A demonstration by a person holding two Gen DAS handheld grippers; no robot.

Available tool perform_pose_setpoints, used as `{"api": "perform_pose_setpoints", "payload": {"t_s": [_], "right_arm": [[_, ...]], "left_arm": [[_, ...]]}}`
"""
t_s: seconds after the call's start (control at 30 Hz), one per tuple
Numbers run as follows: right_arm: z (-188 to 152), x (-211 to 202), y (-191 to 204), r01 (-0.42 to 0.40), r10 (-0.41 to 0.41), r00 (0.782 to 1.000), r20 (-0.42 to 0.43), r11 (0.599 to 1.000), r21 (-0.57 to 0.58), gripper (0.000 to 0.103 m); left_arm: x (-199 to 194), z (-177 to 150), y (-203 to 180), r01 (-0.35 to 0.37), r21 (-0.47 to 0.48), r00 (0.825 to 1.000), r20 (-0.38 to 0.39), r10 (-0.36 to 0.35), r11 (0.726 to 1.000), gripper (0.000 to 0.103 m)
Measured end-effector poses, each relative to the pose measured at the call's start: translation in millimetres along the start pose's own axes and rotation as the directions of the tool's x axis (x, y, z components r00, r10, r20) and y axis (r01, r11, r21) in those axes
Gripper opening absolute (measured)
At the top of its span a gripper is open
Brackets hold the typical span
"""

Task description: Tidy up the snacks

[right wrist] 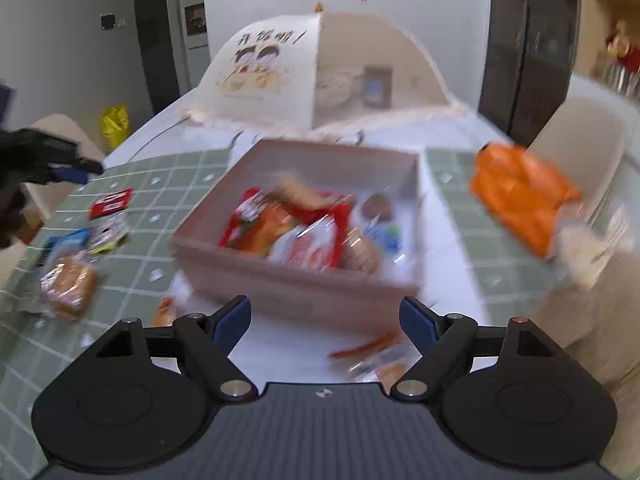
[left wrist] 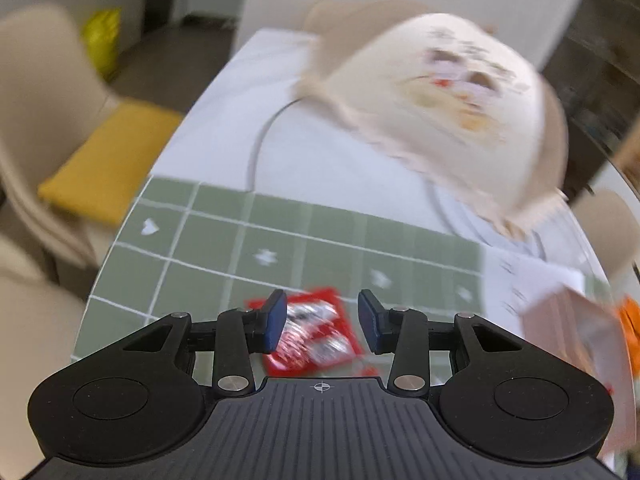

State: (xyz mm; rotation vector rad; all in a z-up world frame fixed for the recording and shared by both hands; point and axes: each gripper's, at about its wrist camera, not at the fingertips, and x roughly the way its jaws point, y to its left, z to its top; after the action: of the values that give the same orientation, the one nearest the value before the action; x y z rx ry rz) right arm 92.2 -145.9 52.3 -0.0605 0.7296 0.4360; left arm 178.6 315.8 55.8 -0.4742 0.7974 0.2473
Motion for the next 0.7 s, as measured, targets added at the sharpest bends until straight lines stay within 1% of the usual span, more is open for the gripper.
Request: {"api": "perform_pose_setpoints", "payload": {"t_s": [0.03,0.1,0.13,0.2,0.23,0.3,0.33,0.37,0.4,0.43,0.47,0.5,0.57,0.63,0.7], "right_arm": [[-3,3,5,-0.020,0.020,1.000,-0.009,1.000,0.000,0.082],[-4,8,22,-0.054,0.054,0.998,-0.026,0.998,-0.011,0.082],[-4,11,29,-0.072,0.071,0.997,-0.035,0.997,-0.018,0.082],[-1,21,47,-0.104,0.102,0.993,-0.053,0.994,-0.034,0.082],[1,27,56,-0.115,0.113,0.992,-0.054,0.992,-0.044,0.082],[6,42,73,-0.126,0.124,0.991,-0.052,0.990,-0.057,0.082],[9,50,79,-0.132,0.128,0.990,-0.059,0.990,-0.055,0.081],[11,59,85,-0.140,0.136,0.988,-0.070,0.989,-0.056,0.075],[12,66,90,-0.150,0.145,0.986,-0.086,0.987,-0.060,0.060],[13,73,95,-0.157,0.149,0.983,-0.107,0.985,-0.069,0.050],[13,78,100,-0.159,0.147,0.981,-0.127,0.984,-0.083,0.039],[12,81,103,-0.157,0.143,0.980,-0.136,0.983,-0.098,0.036],[10,82,107,-0.163,0.144,0.978,-0.151,0.980,-0.118,0.031],[7,80,104,-0.171,0.150,0.974,-0.170,0.979,-0.115,0.028],[3,77,99,-0.159,0.137,0.974,-0.183,0.980,-0.115,0.028]], "left_arm": [[10,2,4,0.007,-0.006,1.000,-0.016,-0.007,1.000,0.043],[23,2,4,0.006,0.031,0.999,-0.045,-0.005,1.000,0.043],[27,-1,0,0.005,0.069,0.998,-0.059,-0.001,0.998,0.041],[28,-6,-10,0.005,0.153,0.998,-0.059,0.004,0.988,0.038],[27,-9,-16,0.016,0.180,0.998,-0.068,-0.004,0.984,0.035],[23,-19,-26,0.061,0.221,0.995,-0.094,-0.041,0.973,0.032],[21,-26,-31,0.090,0.240,0.991,-0.121,-0.062,0.967,0.028],[19,-35,-36,0.116,0.255,0.986,-0.144,-0.081,0.960,0.027],[15,-44,-40,0.137,0.261,0.982,-0.166,-0.095,0.956,0.027],[10,-56,-43,0.160,0.258,0.976,-0.185,-0.114,0.953,0.026],[4,-64,-46,0.173,0.258,0.975,-0.179,-0.129,0.950,0.026],[-1,-73,-47,0.188,0.257,0.972,-0.186,-0.143,0.948,0.026],[-11,-88,-48,0.240,0.213,0.957,-0.214,-0.195,0.947,0.026],[-15,-99,-47,0.294,0.148,0.933,-0.260,-0.250,0.944,0.024],[-19,-108,-50,0.369,0.095,0.891,-0.320,-0.323,0.924,0.026]]}}
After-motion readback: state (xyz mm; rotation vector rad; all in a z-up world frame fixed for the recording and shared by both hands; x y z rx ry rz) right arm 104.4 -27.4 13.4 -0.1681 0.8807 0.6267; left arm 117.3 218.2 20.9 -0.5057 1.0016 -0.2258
